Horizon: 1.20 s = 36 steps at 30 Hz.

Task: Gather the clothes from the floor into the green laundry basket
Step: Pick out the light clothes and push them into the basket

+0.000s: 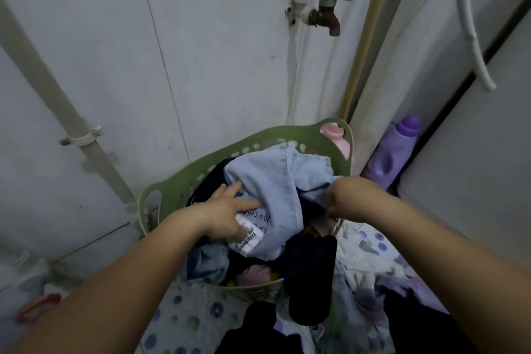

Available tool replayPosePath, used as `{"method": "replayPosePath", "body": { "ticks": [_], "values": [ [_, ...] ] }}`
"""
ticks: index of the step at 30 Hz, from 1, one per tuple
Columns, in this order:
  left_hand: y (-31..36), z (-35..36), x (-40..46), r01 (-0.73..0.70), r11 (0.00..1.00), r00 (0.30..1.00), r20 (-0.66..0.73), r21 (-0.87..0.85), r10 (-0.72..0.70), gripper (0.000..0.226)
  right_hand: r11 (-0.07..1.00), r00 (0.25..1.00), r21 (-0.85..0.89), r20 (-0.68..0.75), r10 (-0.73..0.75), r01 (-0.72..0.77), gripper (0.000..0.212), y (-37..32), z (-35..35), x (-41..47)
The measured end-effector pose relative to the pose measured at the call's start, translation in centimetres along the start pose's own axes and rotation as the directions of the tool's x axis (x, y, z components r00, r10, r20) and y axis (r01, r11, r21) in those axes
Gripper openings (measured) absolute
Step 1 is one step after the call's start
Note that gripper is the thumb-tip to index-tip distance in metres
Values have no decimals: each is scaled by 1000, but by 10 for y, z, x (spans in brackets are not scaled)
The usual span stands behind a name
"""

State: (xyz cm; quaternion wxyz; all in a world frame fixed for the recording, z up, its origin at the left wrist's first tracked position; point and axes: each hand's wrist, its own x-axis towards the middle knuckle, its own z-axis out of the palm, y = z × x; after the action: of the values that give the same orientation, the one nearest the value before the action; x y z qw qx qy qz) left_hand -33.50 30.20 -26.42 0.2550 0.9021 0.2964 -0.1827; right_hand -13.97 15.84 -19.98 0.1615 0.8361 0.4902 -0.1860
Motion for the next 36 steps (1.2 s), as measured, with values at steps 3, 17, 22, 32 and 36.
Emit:
{"method": "replayPosePath", "body": {
  "ticks": [3,17,22,32,36],
  "values": [
    [24,8,3,-9,996,998,59,86,4,72,995,976,87,216,34,-54,35,5,9,-28],
    [46,36,-16,-33,993,999,46,113,28,60,622,990,771,136,48,-136,27,-2,91,-48],
    [50,30,-27,-33,994,999,30,107,30,67,533,994,845,91,-59,-46,19,4,44,-52],
    [45,15,-44,78,988,997,-30,131,-75,73,-614,990,786,-126,-56,65,27,-22,-16,-36],
    [50,8,-45,201,963,979,-83,180,-189,51,496,922,804,-387,17,328,55,-39,-9,-18]
  ]
}}
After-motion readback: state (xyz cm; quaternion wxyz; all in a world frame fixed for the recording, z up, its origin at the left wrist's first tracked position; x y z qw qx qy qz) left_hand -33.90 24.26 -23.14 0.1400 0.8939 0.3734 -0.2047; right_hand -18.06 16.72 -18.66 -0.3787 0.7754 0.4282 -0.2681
